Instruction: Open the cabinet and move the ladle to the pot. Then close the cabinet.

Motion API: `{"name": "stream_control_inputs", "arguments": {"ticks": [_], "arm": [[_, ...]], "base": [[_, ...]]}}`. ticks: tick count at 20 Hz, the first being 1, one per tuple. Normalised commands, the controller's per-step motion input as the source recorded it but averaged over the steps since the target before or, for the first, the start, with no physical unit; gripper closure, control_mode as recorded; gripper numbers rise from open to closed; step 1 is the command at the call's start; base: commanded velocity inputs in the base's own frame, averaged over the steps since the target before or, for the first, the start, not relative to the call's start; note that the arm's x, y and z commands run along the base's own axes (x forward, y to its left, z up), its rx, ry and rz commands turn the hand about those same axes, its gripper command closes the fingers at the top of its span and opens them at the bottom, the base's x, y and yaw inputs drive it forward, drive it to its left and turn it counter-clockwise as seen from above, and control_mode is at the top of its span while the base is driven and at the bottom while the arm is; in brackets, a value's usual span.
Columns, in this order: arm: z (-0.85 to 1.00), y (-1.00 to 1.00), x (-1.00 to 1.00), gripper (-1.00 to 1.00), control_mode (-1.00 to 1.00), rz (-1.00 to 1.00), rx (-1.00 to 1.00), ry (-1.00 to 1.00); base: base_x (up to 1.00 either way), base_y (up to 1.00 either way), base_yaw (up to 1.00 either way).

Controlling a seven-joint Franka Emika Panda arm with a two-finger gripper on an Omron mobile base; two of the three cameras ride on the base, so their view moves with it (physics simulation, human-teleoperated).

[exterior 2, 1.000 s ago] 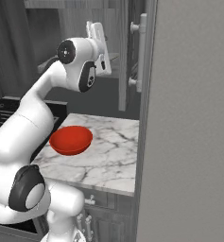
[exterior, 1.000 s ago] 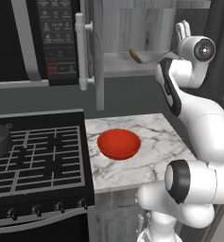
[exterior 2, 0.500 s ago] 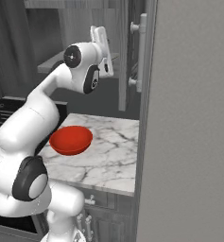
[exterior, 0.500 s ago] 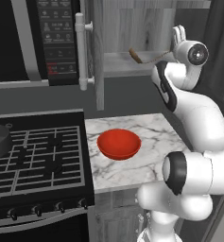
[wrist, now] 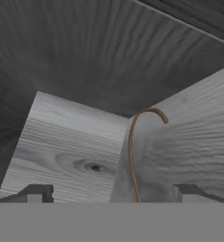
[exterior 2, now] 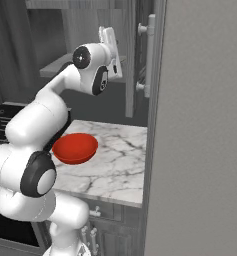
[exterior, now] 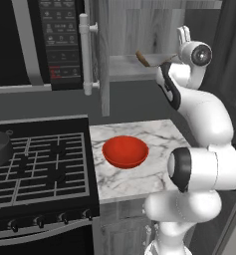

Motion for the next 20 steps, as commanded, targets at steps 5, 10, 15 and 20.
{"name": "stream_control_inputs", "arguments": {"ticks": [5,10,15,20], "arm": [[0.0,0.0,0.21,-1.0,-1.0,0.0,0.0,0.0],[0.0,0.0,0.11,-1.0,-1.0,0.0,0.0,0.0],[0.0,0.0,0.13,-1.0,-1.0,0.0,0.0,0.0],[0.0,-0.01,0.06,-1.0,-1.0,0.0,0.0,0.0]], "base": [[0.0,0.0,0.0],[0.0,0.0,0.0],[0.0,0.0,0.0],[0.0,0.0,0.0]]}}
